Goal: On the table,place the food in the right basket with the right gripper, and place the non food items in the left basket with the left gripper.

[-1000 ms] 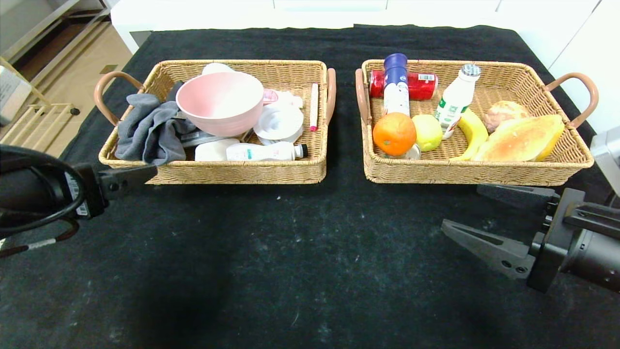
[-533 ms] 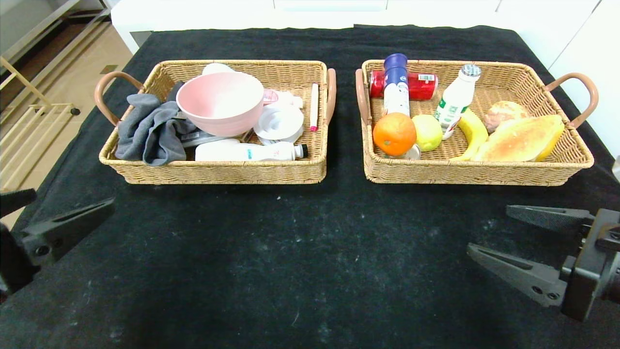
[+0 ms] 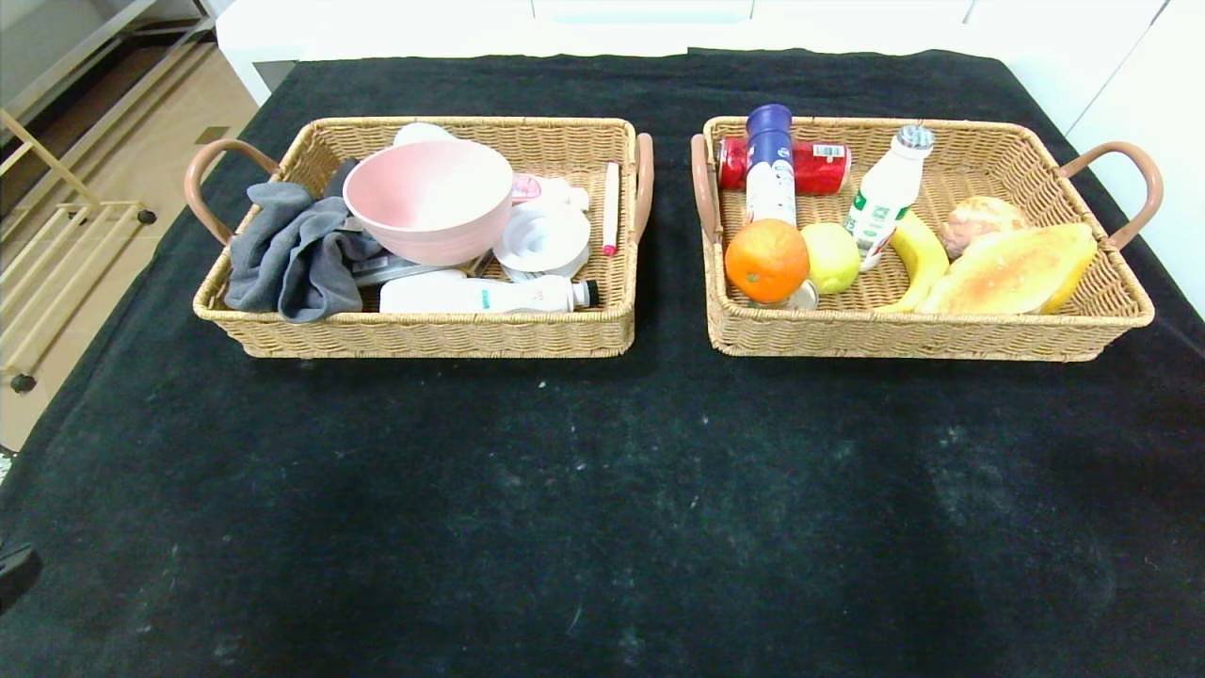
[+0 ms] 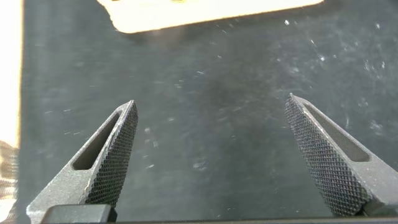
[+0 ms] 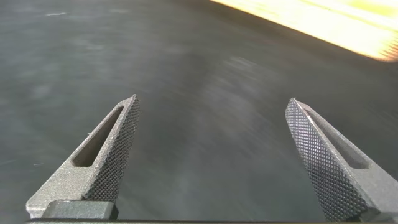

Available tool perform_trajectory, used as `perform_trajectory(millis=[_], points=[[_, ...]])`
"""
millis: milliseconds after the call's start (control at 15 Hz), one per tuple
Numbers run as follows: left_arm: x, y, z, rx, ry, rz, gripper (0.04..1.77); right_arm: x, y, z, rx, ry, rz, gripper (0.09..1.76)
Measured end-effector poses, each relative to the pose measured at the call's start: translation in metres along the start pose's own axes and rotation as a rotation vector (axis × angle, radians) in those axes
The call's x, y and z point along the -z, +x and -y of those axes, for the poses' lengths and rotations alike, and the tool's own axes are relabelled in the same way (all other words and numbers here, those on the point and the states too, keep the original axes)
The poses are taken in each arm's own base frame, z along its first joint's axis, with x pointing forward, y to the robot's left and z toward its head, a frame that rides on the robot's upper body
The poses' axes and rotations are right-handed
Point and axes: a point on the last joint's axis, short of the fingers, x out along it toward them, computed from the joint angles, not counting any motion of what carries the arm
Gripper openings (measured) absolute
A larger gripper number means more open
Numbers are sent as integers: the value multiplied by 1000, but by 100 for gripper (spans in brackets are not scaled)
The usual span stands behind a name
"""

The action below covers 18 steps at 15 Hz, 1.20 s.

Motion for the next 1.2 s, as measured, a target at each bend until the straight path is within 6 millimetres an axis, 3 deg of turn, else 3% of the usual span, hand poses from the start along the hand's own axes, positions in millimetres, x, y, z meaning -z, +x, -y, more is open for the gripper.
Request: perform_trajectory(millis=[267,533,867,1200], points=[[4,-24,-3,-81,45,53,171,21,-69,2,220,61,33,171],[11,-55,0,-110,49,56,172,50,-108,-17,328,85,96,171],[27,-84,15,-105,37,97,172,73,-122,-30,347,96,106,171],[37,-90,10,-41,35,121,172,83,-124,-32,337,93,121,171]])
